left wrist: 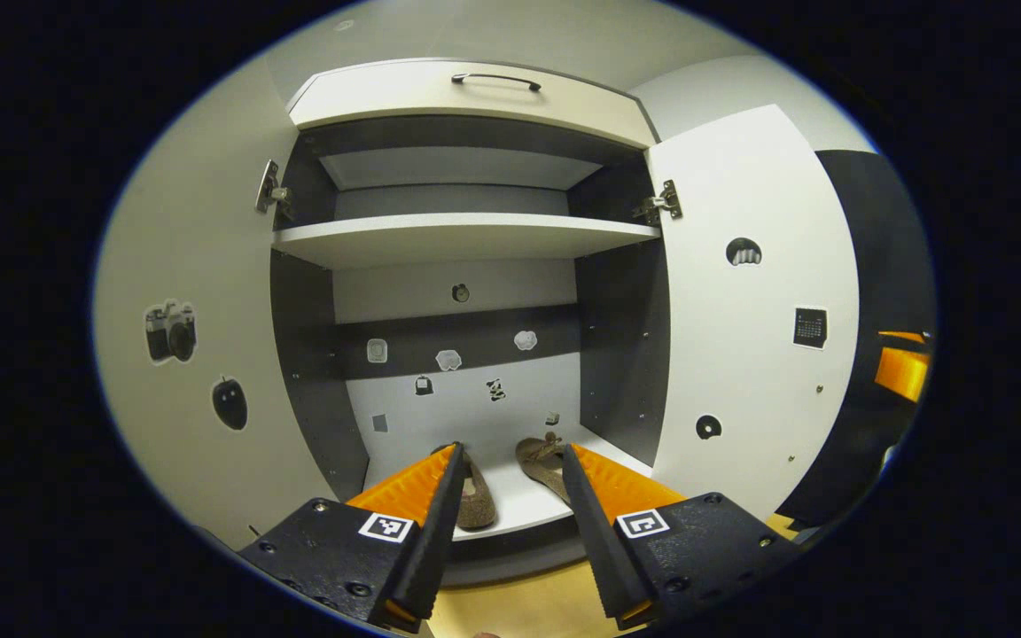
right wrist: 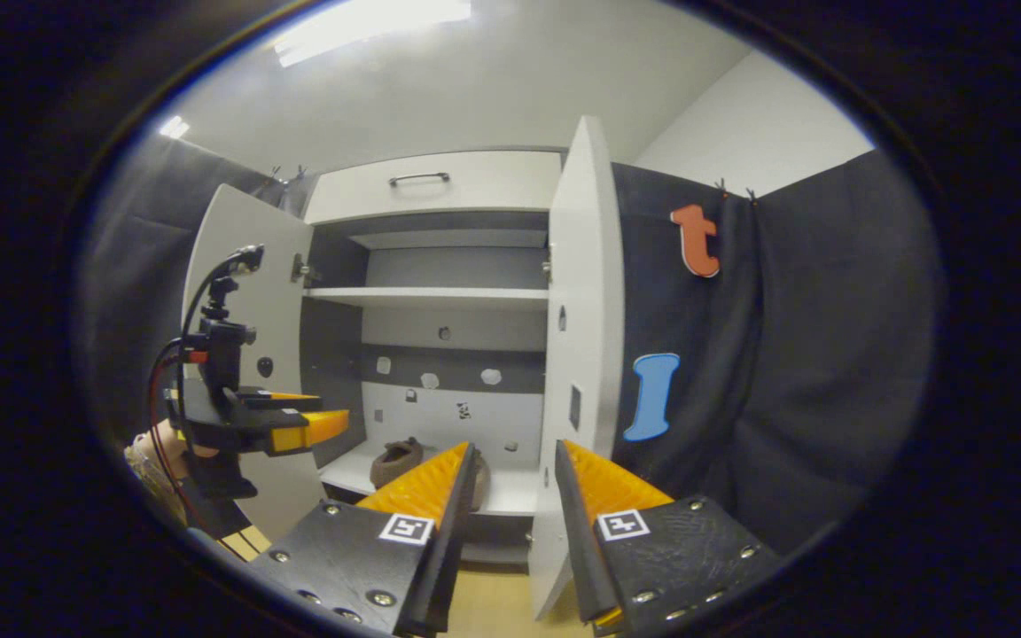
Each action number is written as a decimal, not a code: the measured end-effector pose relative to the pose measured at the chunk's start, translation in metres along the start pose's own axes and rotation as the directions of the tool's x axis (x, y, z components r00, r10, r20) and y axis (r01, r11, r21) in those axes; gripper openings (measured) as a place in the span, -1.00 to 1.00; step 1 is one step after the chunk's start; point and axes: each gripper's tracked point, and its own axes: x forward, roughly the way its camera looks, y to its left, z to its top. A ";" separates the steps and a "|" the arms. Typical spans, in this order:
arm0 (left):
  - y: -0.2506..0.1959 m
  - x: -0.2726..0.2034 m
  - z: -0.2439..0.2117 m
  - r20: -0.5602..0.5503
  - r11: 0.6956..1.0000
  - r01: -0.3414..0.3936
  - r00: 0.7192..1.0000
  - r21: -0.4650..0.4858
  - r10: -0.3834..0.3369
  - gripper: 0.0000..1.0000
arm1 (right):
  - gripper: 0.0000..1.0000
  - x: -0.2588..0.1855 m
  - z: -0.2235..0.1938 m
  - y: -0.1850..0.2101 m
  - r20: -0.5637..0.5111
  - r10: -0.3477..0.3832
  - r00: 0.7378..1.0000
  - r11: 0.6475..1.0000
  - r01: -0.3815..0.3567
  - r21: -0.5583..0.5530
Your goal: Grab one shoe with the right hand and put it into the shoe cabinet, grab the other shoe with the left hand and put it into the shoe cabinet; then close the right door with the right hand and the left door with the left hand.
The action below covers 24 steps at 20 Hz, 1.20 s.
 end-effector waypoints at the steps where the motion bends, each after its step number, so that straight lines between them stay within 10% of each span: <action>1: 0.002 -0.004 0.000 0.004 1.000 0.001 1.000 -0.003 -0.001 0.43 | 0.05 -0.002 0.001 -0.018 0.004 -0.035 0.999 0.999 0.035 0.001; 6: 0.005 -0.013 0.003 0.015 1.000 0.006 1.000 -0.016 -0.005 0.38 | 0.05 0.008 -0.005 -0.083 0.012 -0.145 0.989 0.989 0.145 -0.003; 12: 0.009 -0.019 0.000 0.005 1.000 -0.006 1.000 -0.022 0.006 0.38 | 0.81 0.036 -0.014 -0.096 -0.005 -0.110 0.994 0.993 0.110 0.031; 24: 0.007 -0.022 0.000 0.004 1.000 -0.005 1.000 -0.029 0.005 0.38 | 0.80 0.048 -0.016 -0.046 -0.027 0.018 0.999 0.999 -0.017 0.044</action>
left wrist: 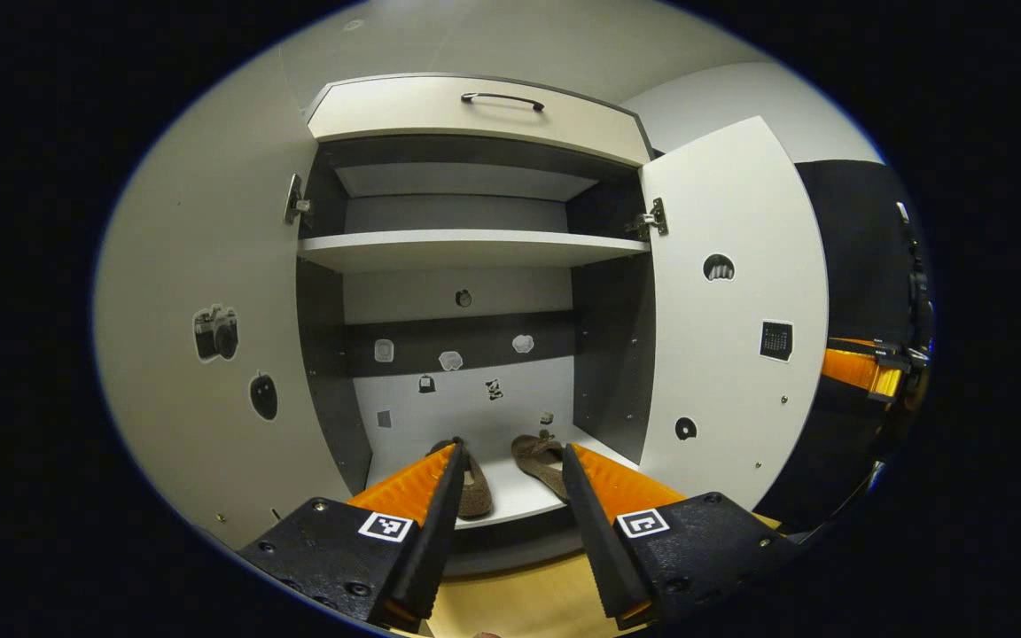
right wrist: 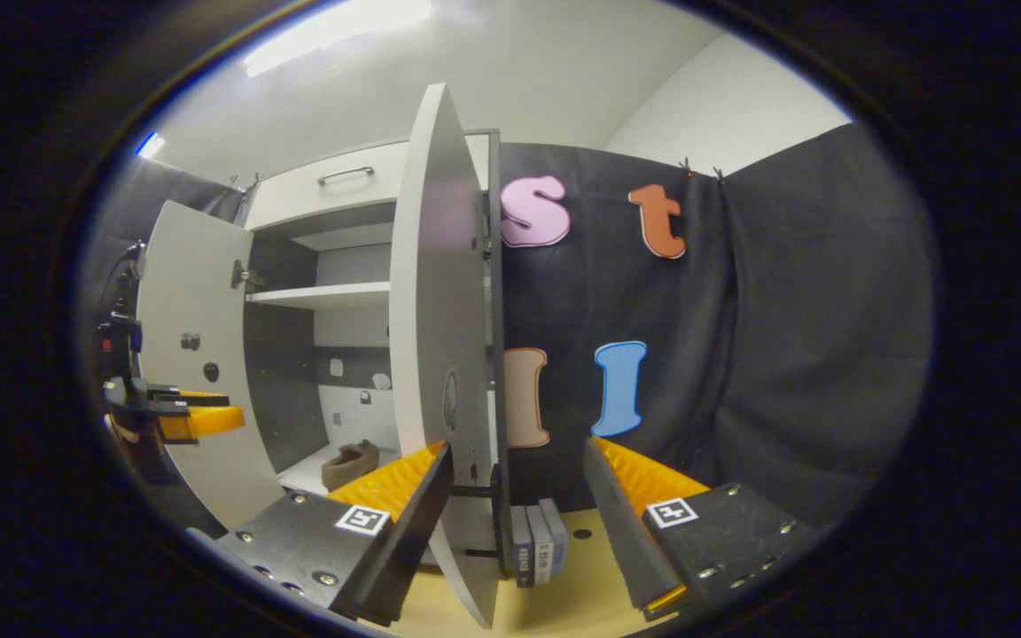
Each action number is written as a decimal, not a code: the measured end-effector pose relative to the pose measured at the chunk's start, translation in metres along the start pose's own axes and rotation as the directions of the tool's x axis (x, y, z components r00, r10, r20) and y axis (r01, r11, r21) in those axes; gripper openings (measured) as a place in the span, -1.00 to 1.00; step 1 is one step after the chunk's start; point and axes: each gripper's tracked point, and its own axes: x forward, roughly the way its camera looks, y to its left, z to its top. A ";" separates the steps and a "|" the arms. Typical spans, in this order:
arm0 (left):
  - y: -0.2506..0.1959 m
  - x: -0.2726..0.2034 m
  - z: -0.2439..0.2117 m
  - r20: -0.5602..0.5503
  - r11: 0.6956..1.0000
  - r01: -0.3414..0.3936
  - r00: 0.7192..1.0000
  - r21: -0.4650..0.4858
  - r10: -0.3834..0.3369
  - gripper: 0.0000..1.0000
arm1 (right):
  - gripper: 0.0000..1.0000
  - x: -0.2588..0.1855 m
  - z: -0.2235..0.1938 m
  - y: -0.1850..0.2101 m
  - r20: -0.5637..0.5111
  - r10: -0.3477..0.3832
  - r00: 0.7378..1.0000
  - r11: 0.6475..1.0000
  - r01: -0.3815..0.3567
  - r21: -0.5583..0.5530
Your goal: Grab one shoe with the right hand and put it into the shoe cabinet, grab the other shoe with the left hand and put it into the shoe cabinet; then close the right door with the right hand and the left door with the left hand.
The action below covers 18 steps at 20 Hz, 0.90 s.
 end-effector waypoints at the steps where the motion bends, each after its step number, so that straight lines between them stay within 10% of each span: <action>1: 0.001 -0.001 0.001 0.000 1.000 -0.004 1.000 0.001 0.004 0.43 | 0.80 0.002 -0.002 0.006 -0.002 0.023 1.000 1.000 -0.023 0.001; 18: 0.033 -0.020 -0.003 -0.003 0.995 -0.096 0.995 -0.009 0.096 0.38 | 0.79 0.046 -0.016 0.111 -0.037 0.271 0.962 0.961 -0.268 0.060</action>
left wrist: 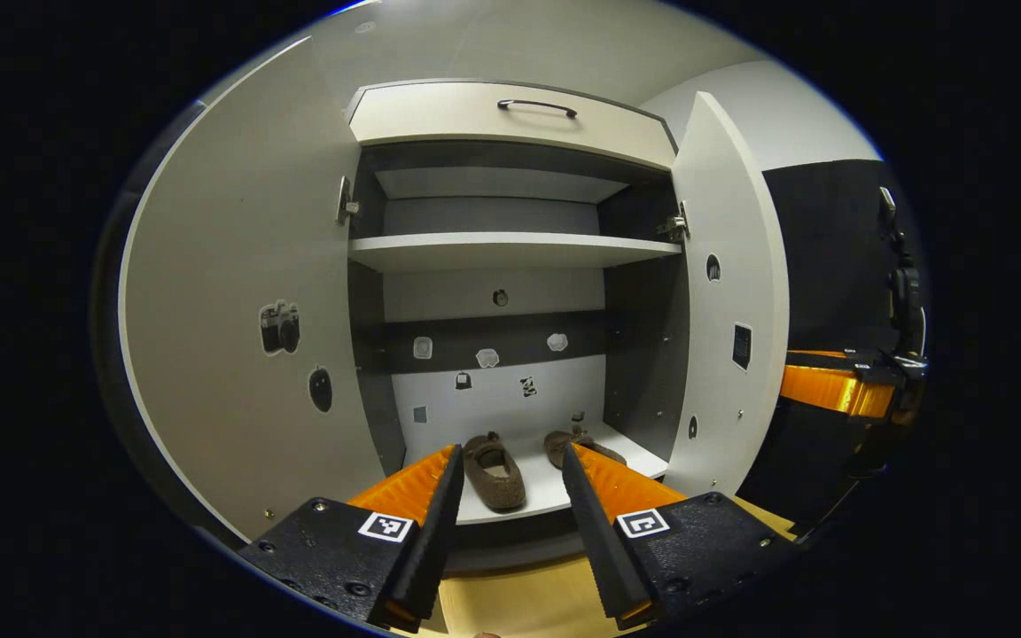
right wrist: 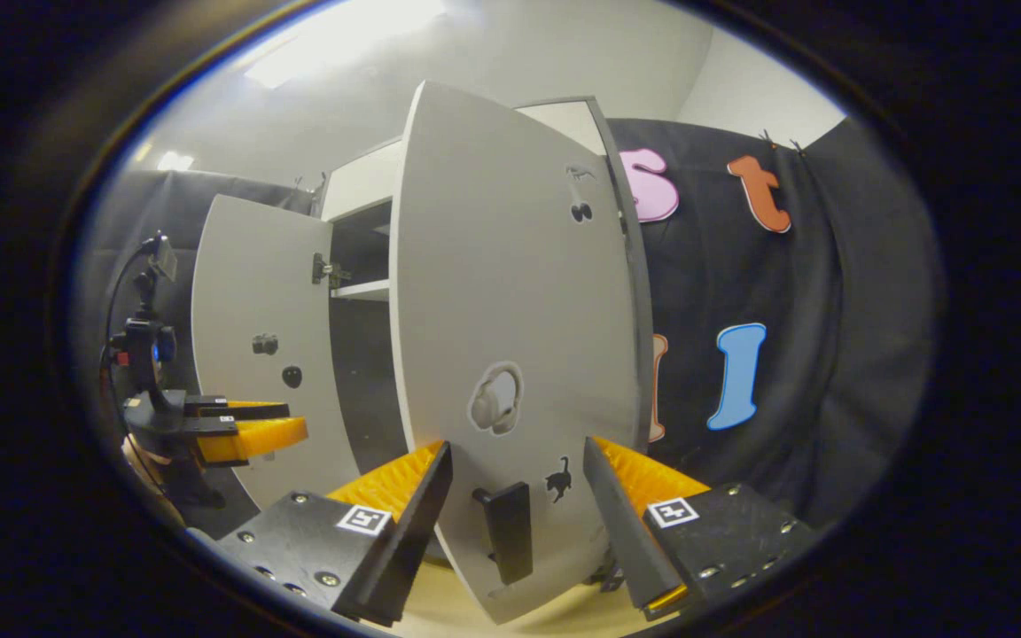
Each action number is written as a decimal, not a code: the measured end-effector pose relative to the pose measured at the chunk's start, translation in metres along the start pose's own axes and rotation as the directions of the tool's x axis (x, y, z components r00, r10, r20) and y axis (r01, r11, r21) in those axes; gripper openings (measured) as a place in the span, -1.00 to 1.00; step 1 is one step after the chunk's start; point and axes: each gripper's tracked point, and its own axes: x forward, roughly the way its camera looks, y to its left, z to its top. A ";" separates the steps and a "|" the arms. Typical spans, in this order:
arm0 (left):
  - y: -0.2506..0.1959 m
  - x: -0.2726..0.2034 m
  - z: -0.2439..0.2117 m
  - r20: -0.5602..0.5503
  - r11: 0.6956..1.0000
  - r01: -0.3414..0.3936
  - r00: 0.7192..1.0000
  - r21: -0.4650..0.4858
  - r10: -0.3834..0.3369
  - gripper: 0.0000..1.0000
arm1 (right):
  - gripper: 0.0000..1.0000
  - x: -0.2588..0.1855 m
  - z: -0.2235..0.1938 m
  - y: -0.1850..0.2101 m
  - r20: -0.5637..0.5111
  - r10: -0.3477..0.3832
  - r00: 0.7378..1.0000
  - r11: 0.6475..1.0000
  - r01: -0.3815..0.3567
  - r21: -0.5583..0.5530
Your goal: Grab one shoe with the right hand and put it into the shoe cabinet, grab the other shoe with the left hand and put it into the shoe cabinet; then close the right door with the right hand and the left door with the left hand.
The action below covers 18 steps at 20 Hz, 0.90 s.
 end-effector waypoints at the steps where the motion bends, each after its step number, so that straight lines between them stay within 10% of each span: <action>1: 0.002 -0.001 0.000 0.000 1.000 -0.004 1.000 -0.001 0.004 0.43 | 0.79 0.003 -0.001 0.003 0.000 0.004 1.000 1.000 -0.004 0.007; 18: 0.018 0.000 0.000 -0.003 1.000 -0.028 1.000 -0.003 0.028 0.43 | 0.80 0.009 0.004 0.003 0.021 -0.058 0.998 0.998 0.058 -0.013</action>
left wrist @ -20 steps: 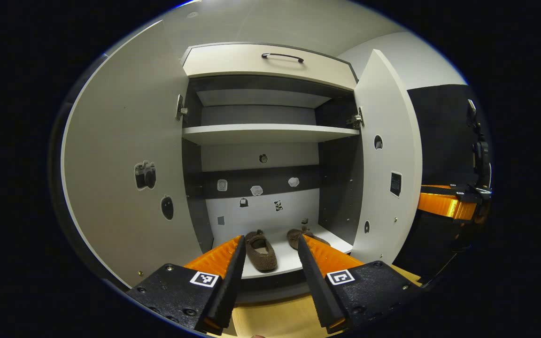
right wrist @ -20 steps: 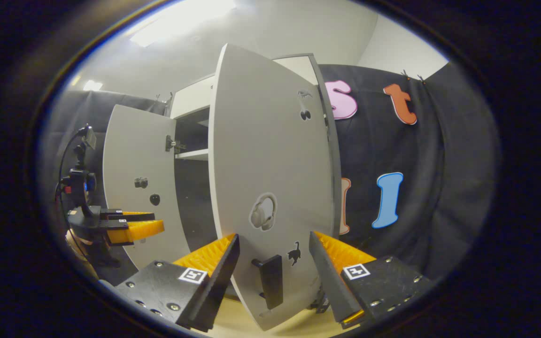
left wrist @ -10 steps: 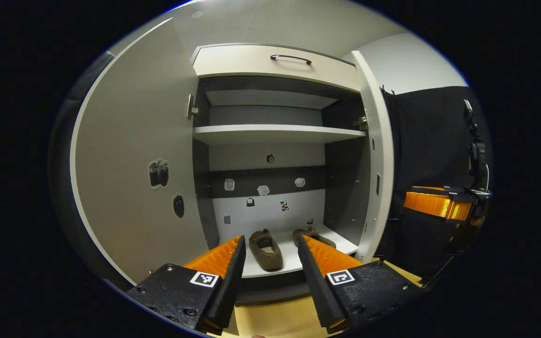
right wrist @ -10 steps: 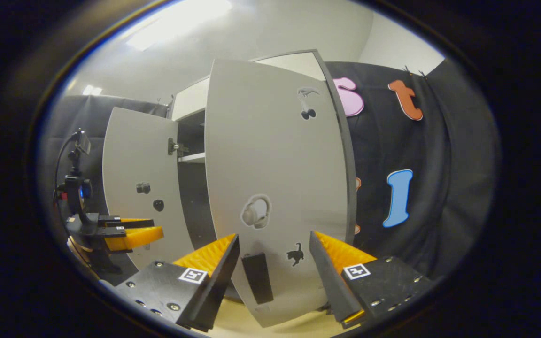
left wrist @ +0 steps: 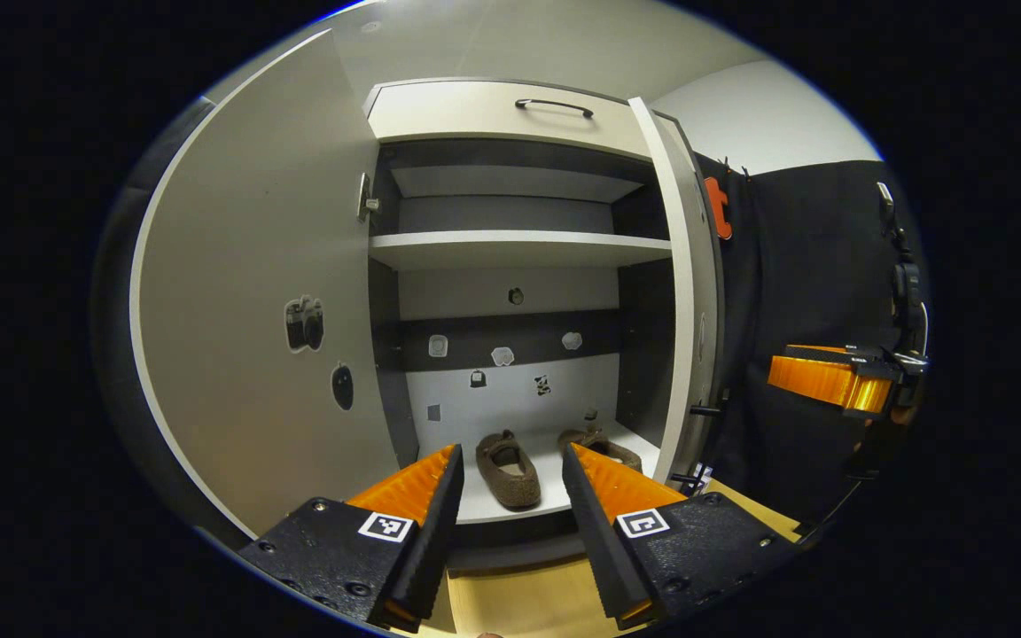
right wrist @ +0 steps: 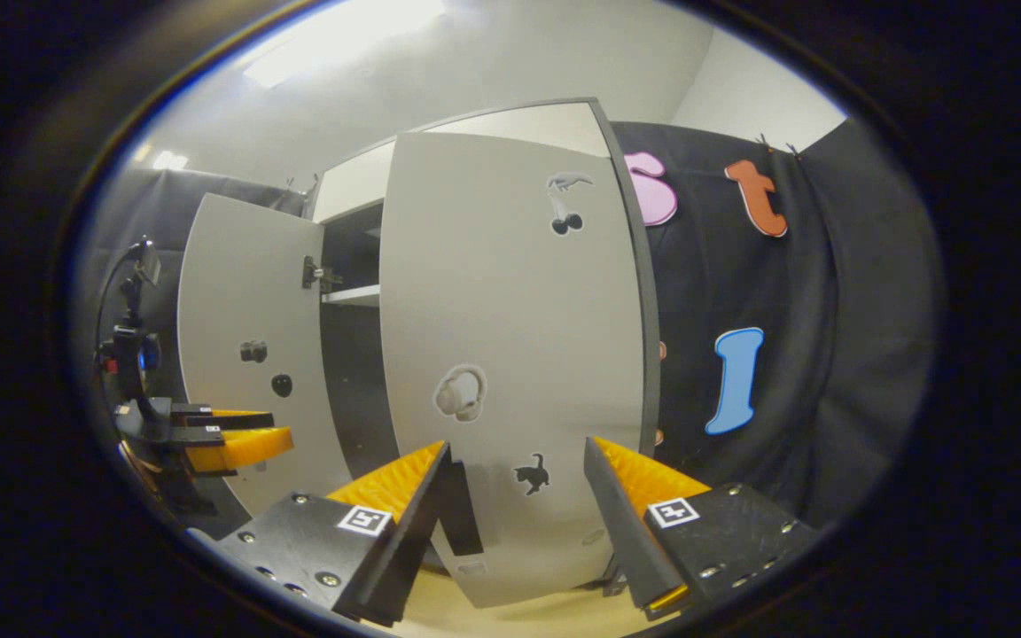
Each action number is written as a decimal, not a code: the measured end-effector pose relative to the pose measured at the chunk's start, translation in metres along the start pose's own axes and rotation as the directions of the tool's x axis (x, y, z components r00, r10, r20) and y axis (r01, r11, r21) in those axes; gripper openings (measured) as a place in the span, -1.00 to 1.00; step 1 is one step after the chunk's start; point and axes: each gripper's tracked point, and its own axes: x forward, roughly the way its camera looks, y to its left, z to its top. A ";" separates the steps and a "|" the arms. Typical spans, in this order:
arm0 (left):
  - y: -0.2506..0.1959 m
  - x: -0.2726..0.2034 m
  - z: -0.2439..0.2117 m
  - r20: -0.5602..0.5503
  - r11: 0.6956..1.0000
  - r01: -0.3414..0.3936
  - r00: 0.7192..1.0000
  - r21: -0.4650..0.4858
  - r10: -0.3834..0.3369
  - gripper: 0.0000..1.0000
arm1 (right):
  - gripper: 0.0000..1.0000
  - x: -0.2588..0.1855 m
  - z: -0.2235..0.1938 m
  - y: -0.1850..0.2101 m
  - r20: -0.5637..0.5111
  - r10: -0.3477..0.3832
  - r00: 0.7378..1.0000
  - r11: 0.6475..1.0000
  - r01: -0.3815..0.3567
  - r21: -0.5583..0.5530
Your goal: Grab one shoe with the right hand and put it into the shoe cabinet, grab the other shoe with the left hand and put it into the shoe cabinet; then close the right door with the right hand and the left door with the left hand.
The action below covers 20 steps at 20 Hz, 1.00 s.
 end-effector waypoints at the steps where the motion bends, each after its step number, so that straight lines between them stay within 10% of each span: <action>1: 0.002 0.000 0.000 0.000 1.000 -0.003 1.000 0.002 0.003 0.43 | 0.80 0.000 0.001 -0.002 0.003 -0.014 1.000 1.000 0.014 -0.006; 20: 0.060 -0.078 0.049 0.070 0.990 -0.136 0.988 -0.034 0.138 0.43 | 0.92 0.018 0.009 -0.008 0.069 -0.114 0.991 0.991 0.118 -0.063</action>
